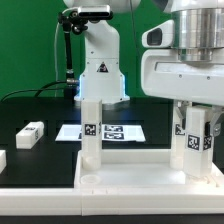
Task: Assemble desk
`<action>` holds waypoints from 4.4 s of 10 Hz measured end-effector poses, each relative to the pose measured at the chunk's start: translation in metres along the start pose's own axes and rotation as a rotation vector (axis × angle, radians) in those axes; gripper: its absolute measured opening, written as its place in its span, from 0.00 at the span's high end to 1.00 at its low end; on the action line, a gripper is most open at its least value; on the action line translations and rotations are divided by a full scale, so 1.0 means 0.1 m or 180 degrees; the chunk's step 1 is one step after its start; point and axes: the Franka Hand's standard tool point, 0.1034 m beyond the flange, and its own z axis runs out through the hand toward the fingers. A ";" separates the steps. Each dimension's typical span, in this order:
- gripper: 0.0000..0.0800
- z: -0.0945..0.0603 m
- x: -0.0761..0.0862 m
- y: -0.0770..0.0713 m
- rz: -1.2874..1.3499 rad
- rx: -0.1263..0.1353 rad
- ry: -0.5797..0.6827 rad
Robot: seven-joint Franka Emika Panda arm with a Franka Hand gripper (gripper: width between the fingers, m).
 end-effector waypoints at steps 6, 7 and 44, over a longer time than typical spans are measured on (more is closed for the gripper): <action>0.53 0.02 -0.08 -0.05 0.1717 0.0073 -0.0066; 0.31 0.01 -0.09 -0.06 0.1341 0.0070 -0.0055; 0.19 -0.09 0.01 -0.07 -0.2164 0.0066 -0.0013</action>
Offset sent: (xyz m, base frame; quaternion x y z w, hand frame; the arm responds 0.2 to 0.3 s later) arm 0.0103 -0.0044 0.0034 0.0349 0.0483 0.2706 0.9608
